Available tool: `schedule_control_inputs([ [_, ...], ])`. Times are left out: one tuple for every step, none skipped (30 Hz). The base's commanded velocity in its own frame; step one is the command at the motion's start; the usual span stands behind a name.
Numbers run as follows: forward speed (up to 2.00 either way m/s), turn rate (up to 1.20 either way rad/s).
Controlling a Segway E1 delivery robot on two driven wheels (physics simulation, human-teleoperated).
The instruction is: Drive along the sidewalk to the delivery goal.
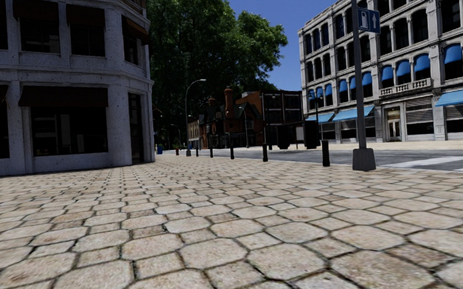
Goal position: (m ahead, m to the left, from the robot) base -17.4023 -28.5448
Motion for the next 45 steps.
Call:
schedule_control_inputs([
  [0.0,0.0],
  [0.0,0.0],
  [0.0,0.0],
  [0.0,0.0],
  [0.0,0.0],
  [0.0,0.0],
  [0.0,0.0],
  [0.0,0.0],
  [0.0,0.0],
  [0.0,0.0],
  [0.0,0.0],
  [0.0,0.0],
  [0.0,0.0],
  [0.0,0.0],
  [0.0,0.0],
  [0.0,0.0],
  [0.0,0.0],
  [0.0,0.0],
  [0.0,0.0],
  [0.0,0.0],
  [0.0,0.0],
  [0.0,0.0],
  [0.0,0.0],
  [0.0,0.0],
  [0.0,0.0],
  [0.0,0.0],
  [0.0,0.0],
  [0.0,0.0],
  [0.0,0.0],
  [0.0,0.0],
  [0.04,0.0],
  [0.04,0.0],
  [0.17,-0.08],
  [0.3,-0.17],
  [0.45,-0.24],
  [0.61,-0.28],
  [0.61,-0.28],
  [0.69,-0.3],
  [0.71,-0.32],
  [0.72,-0.35],
  [0.72,-0.37],
  [0.72,-0.37],
  [0.72,-0.38],
  [0.72,-0.39],
  [0.72,-0.52],
])
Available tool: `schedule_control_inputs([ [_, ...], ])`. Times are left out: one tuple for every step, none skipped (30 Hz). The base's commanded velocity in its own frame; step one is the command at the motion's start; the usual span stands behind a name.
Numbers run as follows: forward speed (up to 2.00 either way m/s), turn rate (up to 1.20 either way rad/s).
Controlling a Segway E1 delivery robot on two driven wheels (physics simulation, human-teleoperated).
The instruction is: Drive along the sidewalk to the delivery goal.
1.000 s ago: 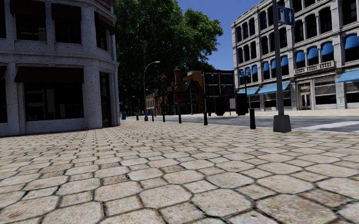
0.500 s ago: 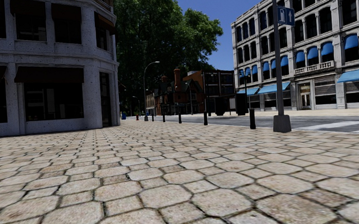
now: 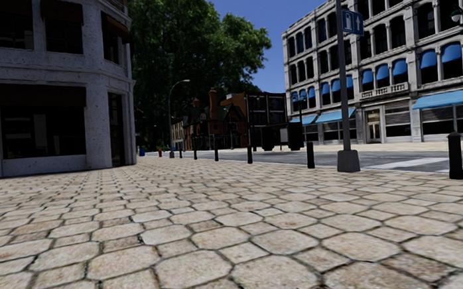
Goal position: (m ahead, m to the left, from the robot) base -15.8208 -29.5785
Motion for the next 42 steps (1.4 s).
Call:
schedule_control_inputs([
  [0.72,-0.57],
  [0.72,-0.59],
  [0.72,-0.59],
  [0.72,-0.59],
  [0.72,-0.59],
  [0.72,-0.59],
  [0.72,-0.59],
  [0.74,-0.59],
  [0.74,-0.59],
  [0.76,-0.59],
  [0.77,-0.59],
  [0.77,-0.58],
  [0.8,-0.53],
  [0.82,-0.51],
  [0.83,-0.51],
  [0.83,-0.51],
  [0.85,-0.49],
  [0.89,-0.47],
  [0.92,-0.45],
  [0.94,-0.44],
  [0.94,-0.44],
  [0.95,-0.44],
  [0.96,-0.44],
  [0.97,-0.44],
  [0.97,-0.44],
  [0.97,-0.44],
  [0.98,-0.44],
  [0.98,-0.44],
  [0.98,-0.44],
  [0.98,-0.44],
  [0.99,-0.44],
  [0.99,-0.44],
  [1.0,-0.44],
  [1.01,-0.44],
  [1.01,-0.45],
  [1.01,-0.51],
  [1.01,-0.53],
  [1.01,-0.53],
  [1.01,-0.54],
  [1.02,-0.54],
  [1.06,-0.55],
  [1.07,-0.55],
])
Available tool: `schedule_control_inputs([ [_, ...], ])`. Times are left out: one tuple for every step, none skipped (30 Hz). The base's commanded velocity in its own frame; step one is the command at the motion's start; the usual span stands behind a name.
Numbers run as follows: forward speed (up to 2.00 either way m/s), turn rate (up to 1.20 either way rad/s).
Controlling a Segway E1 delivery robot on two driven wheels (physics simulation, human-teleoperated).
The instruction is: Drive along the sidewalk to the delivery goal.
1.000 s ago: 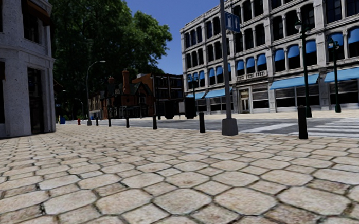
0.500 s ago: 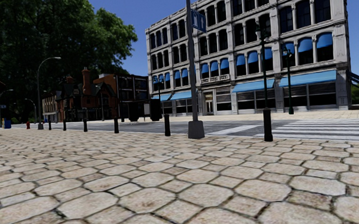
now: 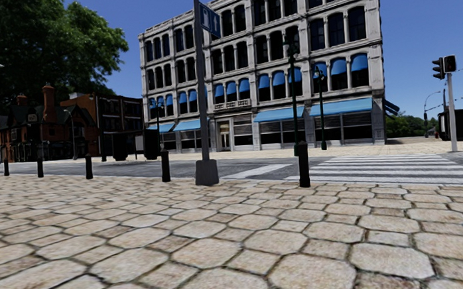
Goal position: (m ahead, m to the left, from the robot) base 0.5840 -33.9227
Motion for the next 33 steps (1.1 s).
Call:
schedule_control_inputs([
  [1.07,-0.55],
  [1.08,-0.55],
  [1.09,-0.55],
  [1.09,-0.56],
  [1.09,-0.56],
  [1.09,-0.56],
  [1.1,-0.56],
  [1.12,-0.56],
  [1.14,-0.56],
  [1.17,-0.56],
  [1.18,-0.56],
  [1.18,-0.56],
  [1.18,-0.56],
  [1.18,-0.56],
  [1.19,-0.56],
  [1.19,-0.56],
  [1.21,-0.56],
  [1.24,-0.56],
  [1.26,-0.56],
  [1.27,-0.56],
  [1.27,-0.56],
  [1.29,-0.56],
  [1.3,-0.56],
  [1.32,-0.56],
  [1.46,-0.56],
  [1.46,-0.56],
  [2.0,-0.56],
  [2.0,-0.56],
  [2.0,-0.56],
  [2.0,-0.56],
  [2.0,-0.56],
  [2.0,-0.56],
  [2.0,-0.56],
])
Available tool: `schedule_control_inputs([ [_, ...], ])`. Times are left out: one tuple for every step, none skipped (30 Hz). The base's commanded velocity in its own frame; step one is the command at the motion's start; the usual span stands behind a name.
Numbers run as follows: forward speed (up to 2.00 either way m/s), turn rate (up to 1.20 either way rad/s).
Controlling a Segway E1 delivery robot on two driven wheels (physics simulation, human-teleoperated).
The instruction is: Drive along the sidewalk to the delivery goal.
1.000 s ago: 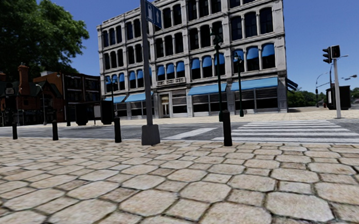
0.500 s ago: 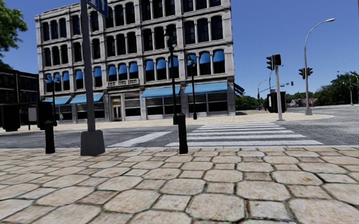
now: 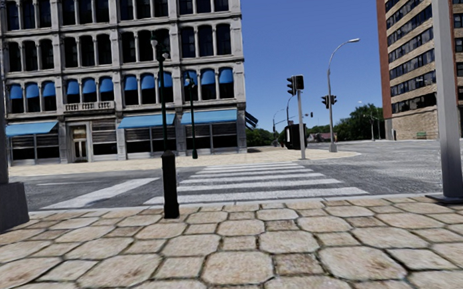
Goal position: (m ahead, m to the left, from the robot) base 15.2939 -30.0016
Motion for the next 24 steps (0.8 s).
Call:
schedule_control_inputs([
  [2.0,-0.56],
  [2.0,-0.56],
  [2.0,-0.56],
  [2.0,-0.56],
  [2.0,-0.56],
  [2.0,-0.56],
  [2.0,-0.56],
  [2.0,-0.54],
  [2.0,-0.37],
  [2.0,0.0],
  [2.0,0.0],
  [2.0,0.0],
  [2.0,0.0],
  [2.0,0.0],
  [2.0,0.0],
  [2.0,0.0],
  [2.0,0.0],
  [2.0,0.0],
  [2.0,0.0],
  [2.0,0.0],
  [2.0,0.0],
  [2.0,0.0],
  [2.0,0.0],
  [2.0,0.0],
])
